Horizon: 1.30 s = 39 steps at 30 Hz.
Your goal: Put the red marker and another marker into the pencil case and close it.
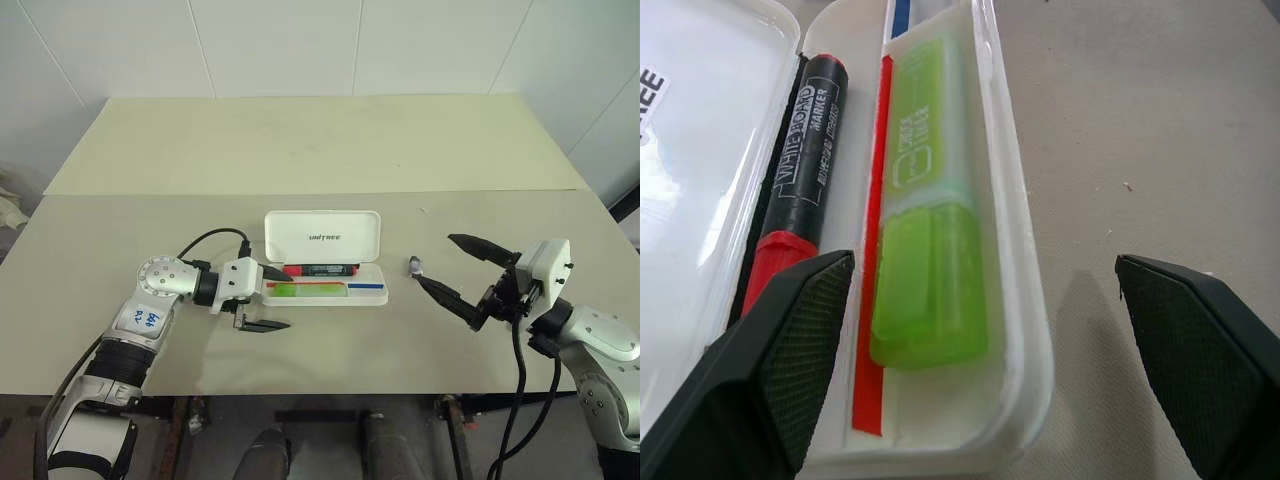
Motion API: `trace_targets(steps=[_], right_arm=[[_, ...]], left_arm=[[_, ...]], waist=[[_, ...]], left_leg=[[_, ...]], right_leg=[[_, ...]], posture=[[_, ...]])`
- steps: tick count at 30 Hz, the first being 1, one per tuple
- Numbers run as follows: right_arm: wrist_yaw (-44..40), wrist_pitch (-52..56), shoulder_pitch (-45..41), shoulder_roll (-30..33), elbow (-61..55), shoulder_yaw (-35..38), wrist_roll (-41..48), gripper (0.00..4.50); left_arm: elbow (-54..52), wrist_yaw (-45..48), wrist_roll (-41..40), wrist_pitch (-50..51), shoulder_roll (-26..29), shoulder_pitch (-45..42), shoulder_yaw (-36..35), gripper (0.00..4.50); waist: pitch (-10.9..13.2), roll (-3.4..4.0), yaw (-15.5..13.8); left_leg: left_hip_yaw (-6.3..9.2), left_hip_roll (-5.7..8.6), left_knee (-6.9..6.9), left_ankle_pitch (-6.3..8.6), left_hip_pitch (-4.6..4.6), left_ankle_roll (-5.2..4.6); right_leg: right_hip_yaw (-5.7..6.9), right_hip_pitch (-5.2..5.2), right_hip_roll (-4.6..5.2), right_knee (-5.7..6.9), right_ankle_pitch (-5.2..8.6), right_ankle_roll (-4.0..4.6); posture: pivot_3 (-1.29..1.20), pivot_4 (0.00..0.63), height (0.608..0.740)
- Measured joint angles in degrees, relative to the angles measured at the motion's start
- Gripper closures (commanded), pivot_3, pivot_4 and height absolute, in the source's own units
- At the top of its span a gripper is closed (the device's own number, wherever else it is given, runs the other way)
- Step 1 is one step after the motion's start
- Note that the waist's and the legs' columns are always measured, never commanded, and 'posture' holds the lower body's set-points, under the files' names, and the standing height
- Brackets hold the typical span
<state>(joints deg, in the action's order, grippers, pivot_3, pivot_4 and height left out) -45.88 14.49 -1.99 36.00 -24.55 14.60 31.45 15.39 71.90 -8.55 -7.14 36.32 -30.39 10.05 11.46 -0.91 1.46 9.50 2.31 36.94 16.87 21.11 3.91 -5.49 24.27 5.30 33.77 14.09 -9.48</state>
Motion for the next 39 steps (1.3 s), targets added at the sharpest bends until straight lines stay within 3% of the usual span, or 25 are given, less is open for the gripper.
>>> trace_targets(steps=[11,19,28,34,39], right_arm=[[0.32,-0.62,0.03,0.0,0.03,-0.64,-0.01,0.0],[10.43,4.84,-0.68,-3.26,0.21,-1.24,-2.98,0.0],[25.3,13.19,-2.32,-13.02,0.2,-5.29,-7.16,0.0],[30.37,16.83,-3.37,-18.02,0.2,-9.69,-9.55,0.0],[31.18,16.88,-3.82,-19.97,0.67,-12.12,-10.97,0.0]], left_arm=[[-3.13,-0.3,-0.32,1.15,0.06,1.93,-0.11,0.01],[-6.88,-0.67,-3.77,3.73,0.06,3.48,-1.63,0.01],[-20.51,-6.71,-14.56,19.52,1.07,5.9,-10.62,0.01],[-26.37,-11.96,-20.44,29.8,3.39,5.98,-16.85,0.01],[-28.38,-14.39,-21.48,32.74,4.33,6.28,-19.03,0.01]], waist=[[0.0,0.0,-0.02],[0.0,0.0,0.08],[0.0,0.01,0.14],[0.01,0.02,0.17],[0.02,0.03,0.09]], left_leg=[[0.0,0.0,0.01,0.0,0.0,0.0],[0.0,0.0,-0.01,0.0,0.0,0.0],[0.01,-0.02,-0.05,-0.01,0.03,0.01],[0.01,-0.04,-0.09,-0.01,0.01,0.02],[0.01,-0.02,-0.12,-0.01,0.04,0.02]], right_leg=[[0.0,0.0,0.0,0.0,0.0,0.0],[-0.01,0.02,0.0,0.01,0.0,0.01],[-0.05,0.13,-0.01,0.09,0.02,0.03],[-0.05,0.16,-0.05,0.09,0.03,0.06],[-0.05,0.17,-0.03,0.06,0.03,0.06]], posture=[[0.0,0.15,0.74],[0.0,0.15,0.74],[0.0,0.15,0.74],[0.0,0.15,0.74],[0.0,0.15,0.74]])
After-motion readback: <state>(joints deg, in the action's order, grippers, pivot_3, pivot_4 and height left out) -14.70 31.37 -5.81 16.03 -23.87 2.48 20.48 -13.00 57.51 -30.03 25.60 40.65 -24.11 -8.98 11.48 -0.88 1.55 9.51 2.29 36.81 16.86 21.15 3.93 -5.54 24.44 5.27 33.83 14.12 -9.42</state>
